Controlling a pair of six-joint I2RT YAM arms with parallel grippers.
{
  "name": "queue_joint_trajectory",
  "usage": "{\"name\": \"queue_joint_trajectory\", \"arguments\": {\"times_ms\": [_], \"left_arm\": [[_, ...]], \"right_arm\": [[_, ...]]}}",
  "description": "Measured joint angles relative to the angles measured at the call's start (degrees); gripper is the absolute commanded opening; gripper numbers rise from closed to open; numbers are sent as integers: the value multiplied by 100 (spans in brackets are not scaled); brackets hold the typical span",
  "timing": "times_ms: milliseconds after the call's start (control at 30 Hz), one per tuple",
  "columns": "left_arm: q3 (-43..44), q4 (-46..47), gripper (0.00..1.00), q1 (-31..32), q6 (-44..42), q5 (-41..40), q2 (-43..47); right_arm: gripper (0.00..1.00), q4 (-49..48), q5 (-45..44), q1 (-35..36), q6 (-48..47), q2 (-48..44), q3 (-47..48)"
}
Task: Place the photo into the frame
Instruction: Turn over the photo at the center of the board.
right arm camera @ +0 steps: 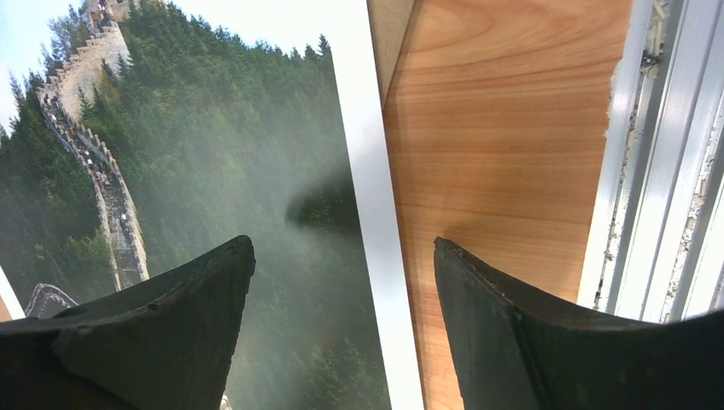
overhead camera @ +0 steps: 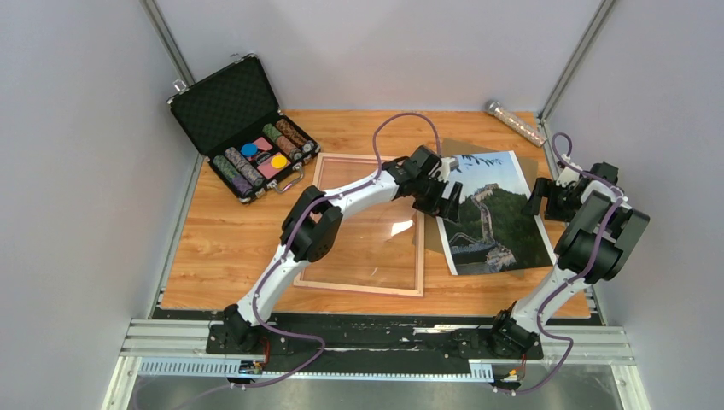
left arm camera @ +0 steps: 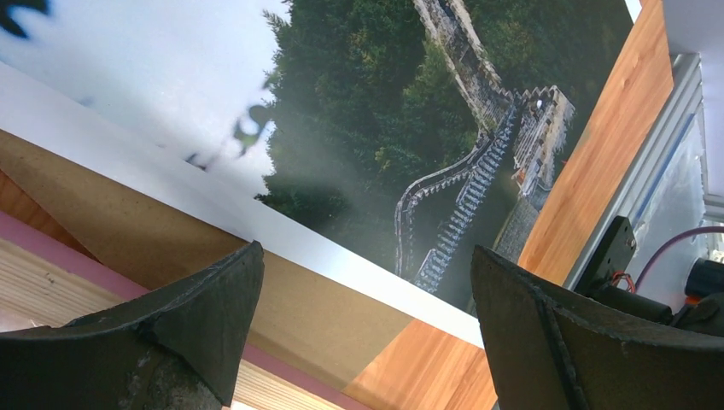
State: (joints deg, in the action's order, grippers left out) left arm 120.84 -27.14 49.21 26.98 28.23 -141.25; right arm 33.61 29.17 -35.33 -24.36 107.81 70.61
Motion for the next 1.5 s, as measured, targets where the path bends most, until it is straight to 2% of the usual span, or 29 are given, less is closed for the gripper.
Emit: {"name": "queue_joint_trajectory", "arguments": {"times_ms": [767, 1133, 1500], "left_arm": [[-7, 188, 97, 155, -7, -44, -72], [-37, 315, 96, 181, -7, -17, -98], [-81, 422, 96, 184, -7, 26, -98]], "right_arm": [[77, 214, 450, -15, -240, 225, 229], [72, 402, 758, -42, -531, 286, 291], [67, 1176, 1283, -378, -695, 348, 529]]}}
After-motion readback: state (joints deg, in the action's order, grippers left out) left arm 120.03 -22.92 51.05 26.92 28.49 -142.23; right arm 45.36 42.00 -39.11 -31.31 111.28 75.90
